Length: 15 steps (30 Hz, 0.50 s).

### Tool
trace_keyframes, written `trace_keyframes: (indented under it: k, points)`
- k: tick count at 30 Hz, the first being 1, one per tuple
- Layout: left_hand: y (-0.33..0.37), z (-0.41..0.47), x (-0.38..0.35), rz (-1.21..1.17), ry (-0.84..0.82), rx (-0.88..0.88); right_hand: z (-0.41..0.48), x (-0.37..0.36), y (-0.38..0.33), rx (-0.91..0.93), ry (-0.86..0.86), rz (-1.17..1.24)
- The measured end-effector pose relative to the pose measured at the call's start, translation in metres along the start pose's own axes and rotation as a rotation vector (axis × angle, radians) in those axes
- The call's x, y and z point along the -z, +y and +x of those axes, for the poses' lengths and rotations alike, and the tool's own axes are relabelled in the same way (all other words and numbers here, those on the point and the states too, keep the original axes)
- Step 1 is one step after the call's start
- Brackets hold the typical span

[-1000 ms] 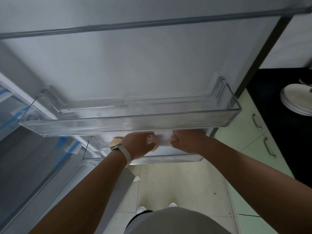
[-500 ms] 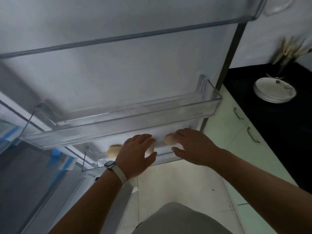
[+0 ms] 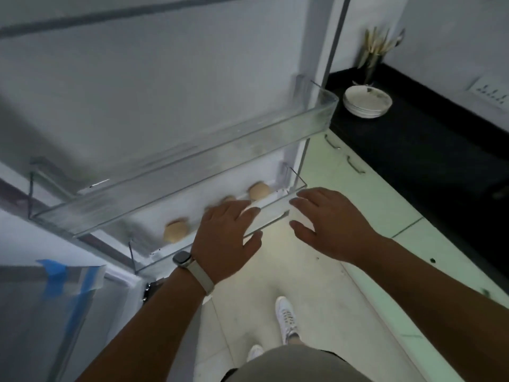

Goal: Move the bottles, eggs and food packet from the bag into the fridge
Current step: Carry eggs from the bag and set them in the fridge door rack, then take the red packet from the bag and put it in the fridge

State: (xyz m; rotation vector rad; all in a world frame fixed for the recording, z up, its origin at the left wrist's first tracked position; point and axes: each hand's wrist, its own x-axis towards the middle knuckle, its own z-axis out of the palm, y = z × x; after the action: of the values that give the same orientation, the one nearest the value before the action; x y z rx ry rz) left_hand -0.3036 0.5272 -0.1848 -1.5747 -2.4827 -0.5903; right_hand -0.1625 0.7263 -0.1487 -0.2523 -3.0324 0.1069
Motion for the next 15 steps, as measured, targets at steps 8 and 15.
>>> trace_keyframes:
  k: [8, 15]
  points:
    - [0.048, 0.003, -0.012, -0.116, 0.038, -0.278, -0.095, 0.007, -0.009, -0.296, -0.049, -0.05]
    - [0.117, 0.014, -0.018, -0.169, -0.044, -0.449, -0.172, 0.033, -0.001, -0.525, 0.027, -0.115]
